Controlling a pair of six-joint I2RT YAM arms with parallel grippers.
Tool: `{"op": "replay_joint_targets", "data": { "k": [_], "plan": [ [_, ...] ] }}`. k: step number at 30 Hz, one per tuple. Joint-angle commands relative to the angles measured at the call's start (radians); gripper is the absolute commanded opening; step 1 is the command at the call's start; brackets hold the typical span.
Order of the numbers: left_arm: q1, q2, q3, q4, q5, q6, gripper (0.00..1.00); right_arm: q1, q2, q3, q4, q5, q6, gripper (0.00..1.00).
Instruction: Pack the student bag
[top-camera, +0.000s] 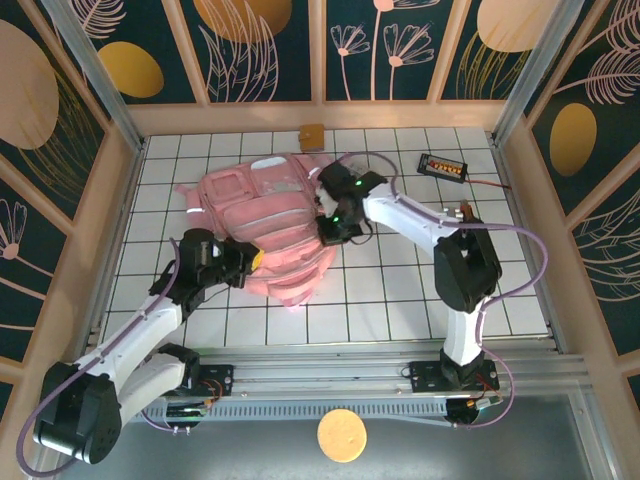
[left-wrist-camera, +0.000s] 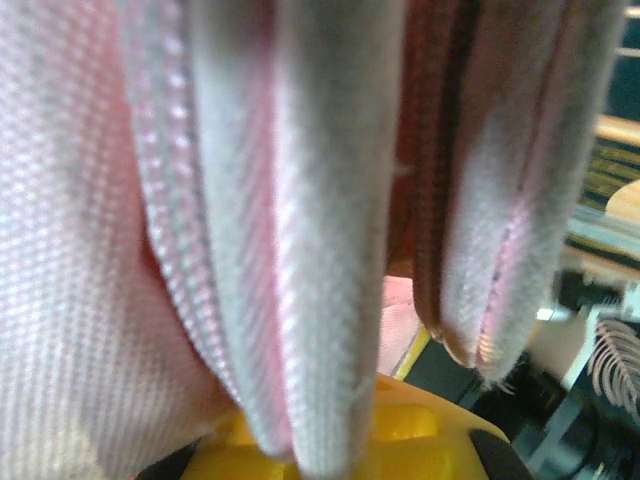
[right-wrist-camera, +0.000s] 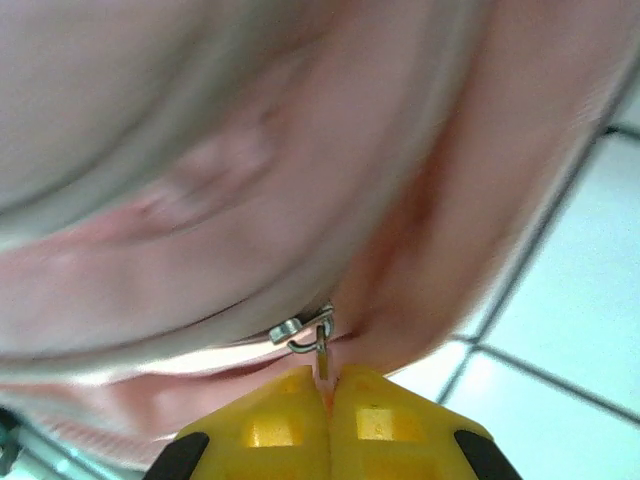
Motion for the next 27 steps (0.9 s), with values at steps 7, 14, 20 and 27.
{"op": "replay_joint_targets", "data": {
  "k": [7,14,20,27],
  "plan": [
    [0.021,0.084,0.177,-0.201,0.087,0.298,0.0,-0.104,0.121,0.129,0.171,0.266,-0.377,0.0],
    [0.02,0.155,0.269,-0.342,0.126,0.435,0.0,-0.139,0.067,-0.075,0.732,0.361,-0.843,0.0],
    [0.021,0.204,0.296,-0.429,0.159,0.529,0.0,-0.163,0.123,-0.053,0.935,0.36,-1.044,0.0],
    [0.08,0.251,0.338,-0.512,0.123,0.622,0.0,-0.16,0.103,-0.047,0.906,0.292,-1.023,0.0]
  ]
}}
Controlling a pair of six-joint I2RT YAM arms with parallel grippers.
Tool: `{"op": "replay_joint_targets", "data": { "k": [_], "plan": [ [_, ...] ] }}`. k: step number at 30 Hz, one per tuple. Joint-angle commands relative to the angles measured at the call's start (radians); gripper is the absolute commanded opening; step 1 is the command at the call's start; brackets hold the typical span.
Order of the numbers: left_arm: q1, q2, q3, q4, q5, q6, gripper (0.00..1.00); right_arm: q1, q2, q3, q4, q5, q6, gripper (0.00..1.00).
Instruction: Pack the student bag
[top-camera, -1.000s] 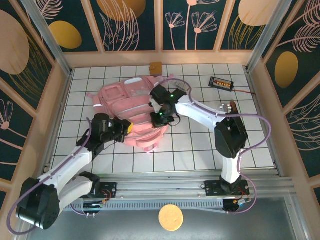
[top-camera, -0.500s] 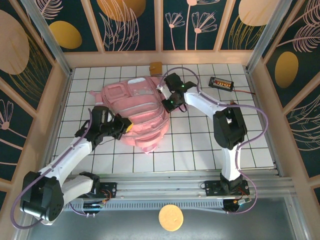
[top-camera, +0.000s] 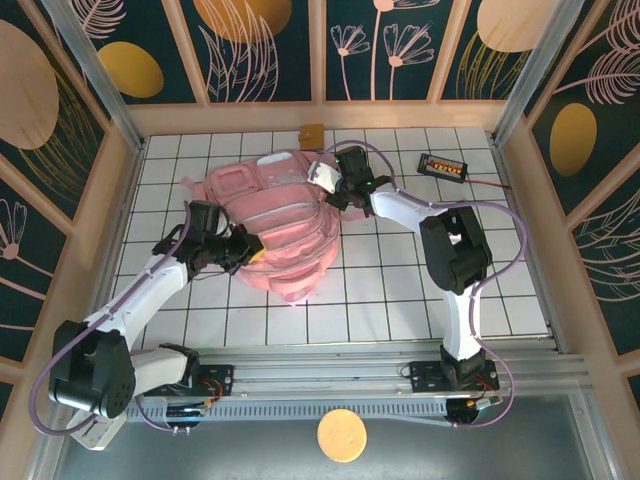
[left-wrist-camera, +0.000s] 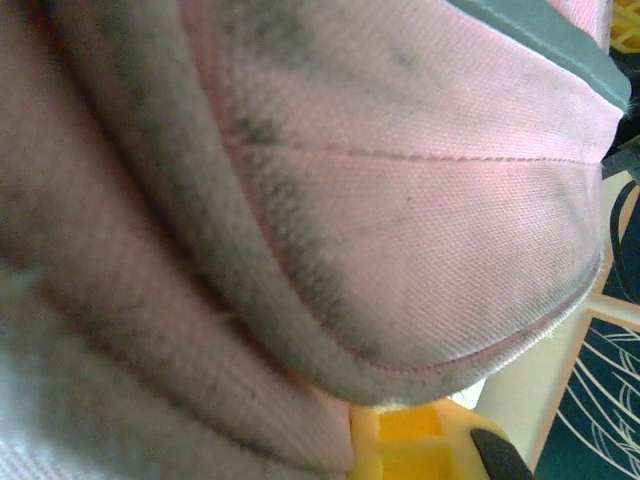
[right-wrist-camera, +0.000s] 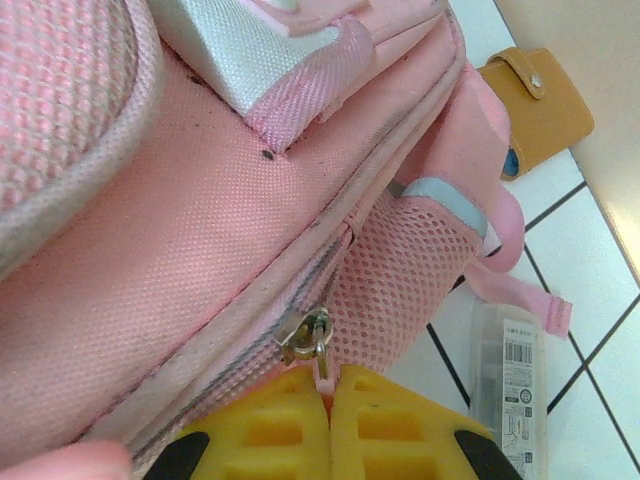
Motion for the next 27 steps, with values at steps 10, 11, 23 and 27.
{"op": "replay_joint_targets", "data": {
  "k": [10,11,23,27],
  "plan": [
    [0.258,0.127,0.181,-0.292,-0.181,0.348,0.09,0.133,-0.354,-0.267,0.049,0.049,0.121,0.0],
    [0.27,0.13,0.185,-0.289,-0.178,0.349,0.22,0.152,-0.366,-0.276,0.038,0.049,0.14,0.0],
    [0.223,0.023,0.022,-0.017,0.029,0.07,0.51,0.135,-0.277,-0.169,-0.141,-0.029,0.212,0.0],
    [0.217,0.016,-0.103,0.082,0.009,0.028,0.52,0.115,-0.24,-0.137,-0.195,-0.024,0.214,0.0]
  ]
}}
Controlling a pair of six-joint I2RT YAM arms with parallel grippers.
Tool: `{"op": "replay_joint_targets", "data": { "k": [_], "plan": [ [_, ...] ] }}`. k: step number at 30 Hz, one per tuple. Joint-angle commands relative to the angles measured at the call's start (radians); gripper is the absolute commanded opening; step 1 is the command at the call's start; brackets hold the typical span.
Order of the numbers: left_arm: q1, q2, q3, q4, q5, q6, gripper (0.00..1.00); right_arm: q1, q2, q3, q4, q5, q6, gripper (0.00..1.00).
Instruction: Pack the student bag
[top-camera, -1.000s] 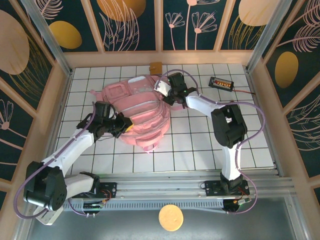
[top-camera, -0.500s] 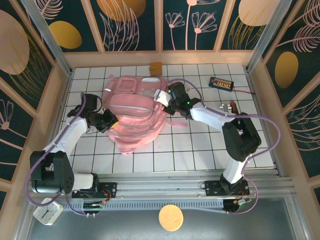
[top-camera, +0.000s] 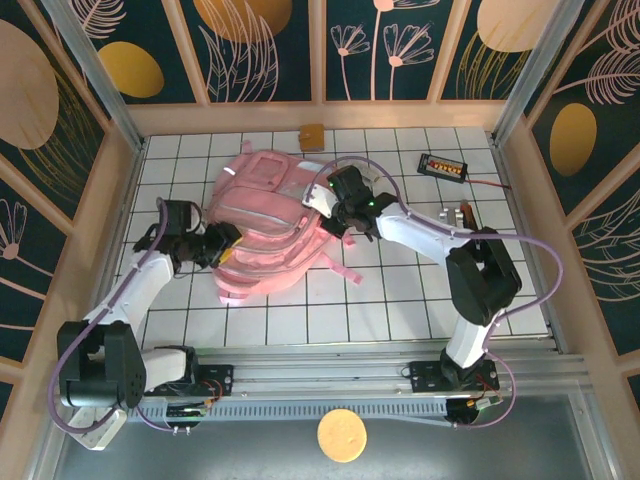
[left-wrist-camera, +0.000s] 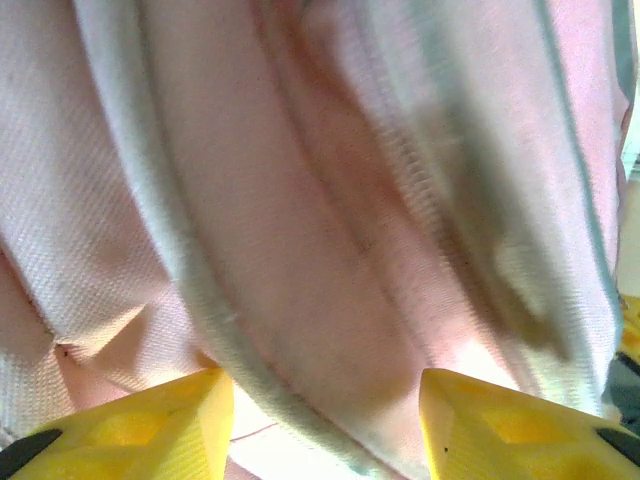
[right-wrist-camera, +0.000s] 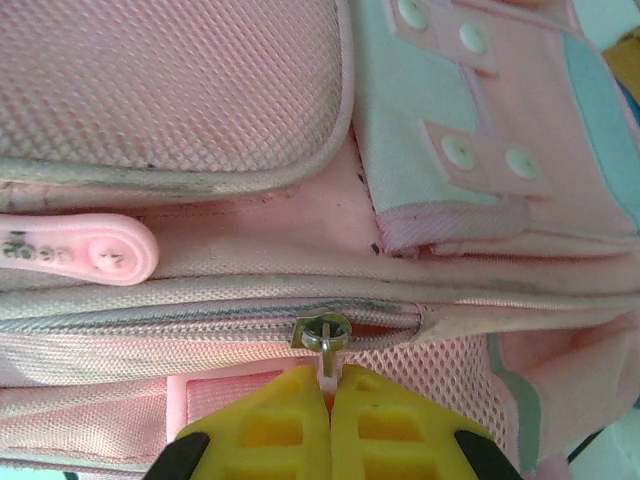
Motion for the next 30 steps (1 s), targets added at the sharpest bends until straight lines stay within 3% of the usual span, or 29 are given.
{"op": "replay_joint_targets", "data": {
  "k": [1,7,12,17,18,20,23,25,26,30],
  "plan": [
    [-0.001,0.011,-0.091,0.103,-0.012,-0.065,0.51,-0.022,0.028,0.057,-0.022,0.02,0.023,0.0],
    [0.004,0.098,-0.17,0.103,-0.184,0.012,0.35,-0.054,0.059,0.095,-0.078,0.059,0.025,0.0],
    [0.014,0.113,-0.156,0.094,-0.201,0.031,0.32,-0.104,0.097,0.143,-0.108,0.121,0.081,0.0],
    [0.015,0.1,-0.122,0.064,-0.208,0.044,0.32,-0.115,0.096,0.161,-0.123,0.077,0.115,0.01],
    [0.016,0.097,-0.12,0.064,-0.194,0.042,0.33,-0.114,0.092,0.164,-0.13,0.07,0.125,0.14],
    [0.015,0.077,-0.119,0.062,-0.179,0.032,0.33,-0.112,0.072,0.156,-0.135,0.033,0.142,0.22],
    [0.015,0.037,-0.116,0.06,-0.164,0.016,0.33,-0.109,0.01,0.112,-0.123,-0.013,0.179,0.45],
    [0.015,0.013,-0.113,0.056,-0.141,0.006,0.38,-0.108,-0.051,0.077,-0.113,-0.045,0.212,0.74],
    [0.015,-0.001,-0.108,0.047,-0.134,0.001,0.42,-0.106,-0.089,0.06,-0.111,-0.07,0.227,0.98],
    [0.015,-0.083,-0.086,0.003,-0.12,-0.008,0.46,-0.068,-0.23,-0.032,-0.048,-0.158,0.211,0.99]
  ]
}}
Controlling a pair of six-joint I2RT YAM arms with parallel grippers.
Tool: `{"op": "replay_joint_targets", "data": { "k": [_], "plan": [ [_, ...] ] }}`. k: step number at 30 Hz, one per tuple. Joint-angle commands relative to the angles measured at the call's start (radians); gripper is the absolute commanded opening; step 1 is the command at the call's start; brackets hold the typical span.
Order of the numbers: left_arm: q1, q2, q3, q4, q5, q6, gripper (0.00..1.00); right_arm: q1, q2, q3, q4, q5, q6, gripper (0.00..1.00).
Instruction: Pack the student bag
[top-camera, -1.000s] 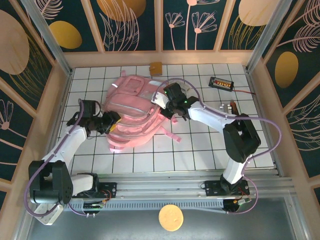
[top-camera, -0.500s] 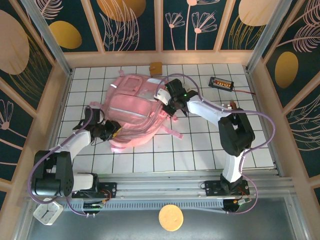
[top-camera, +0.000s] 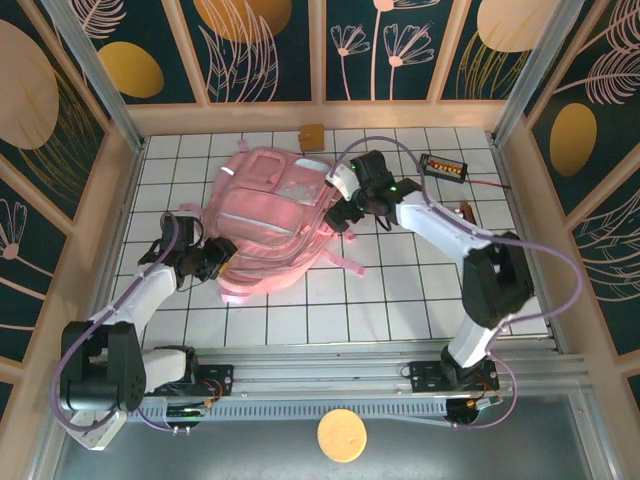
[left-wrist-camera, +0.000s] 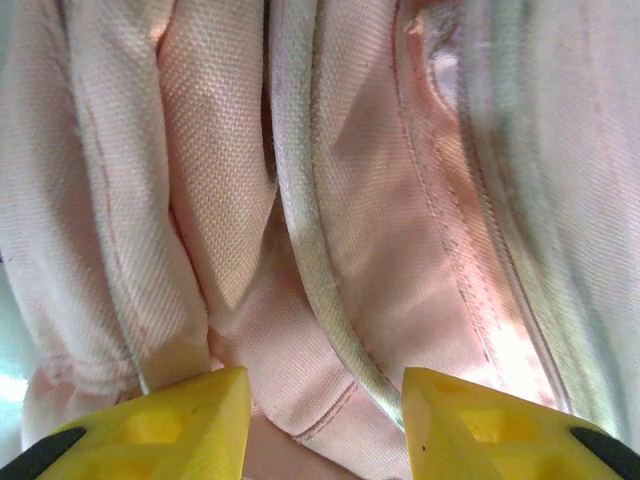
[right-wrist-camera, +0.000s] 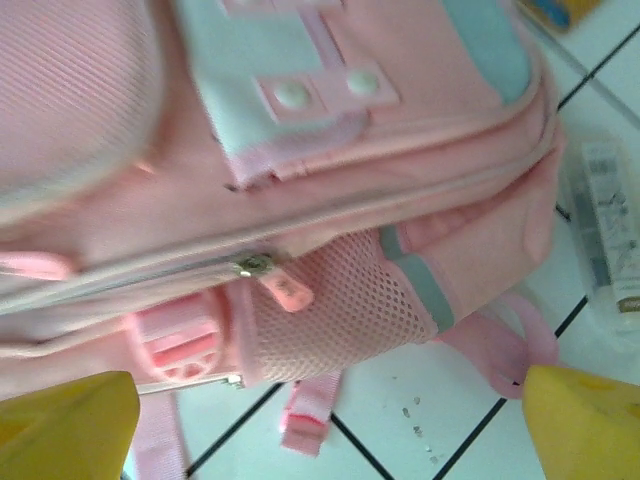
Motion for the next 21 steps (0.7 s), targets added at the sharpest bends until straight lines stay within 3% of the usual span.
{"op": "replay_joint_targets", "data": {
  "k": [1,4,8,16,21],
  "plan": [
    [0.007,-0.073,0.035,-0.087,-0.005,-0.014,0.47,0.056,-0.145,-0.081,0.091,-0.084,-0.014,0.99],
    [0.007,-0.137,0.057,-0.098,0.017,-0.05,0.51,0.102,-0.154,-0.128,0.122,-0.118,-0.158,0.99],
    [0.006,-0.161,0.113,-0.088,0.05,-0.099,0.52,0.1,-0.057,-0.09,0.115,-0.216,-0.255,0.95],
    [0.006,-0.064,0.17,-0.005,0.069,-0.131,0.52,0.107,0.043,-0.136,0.225,-0.258,-0.333,0.89],
    [0.007,-0.028,0.168,-0.005,0.052,-0.105,0.53,0.113,0.102,-0.122,0.276,-0.221,-0.353,0.77]
  ]
}}
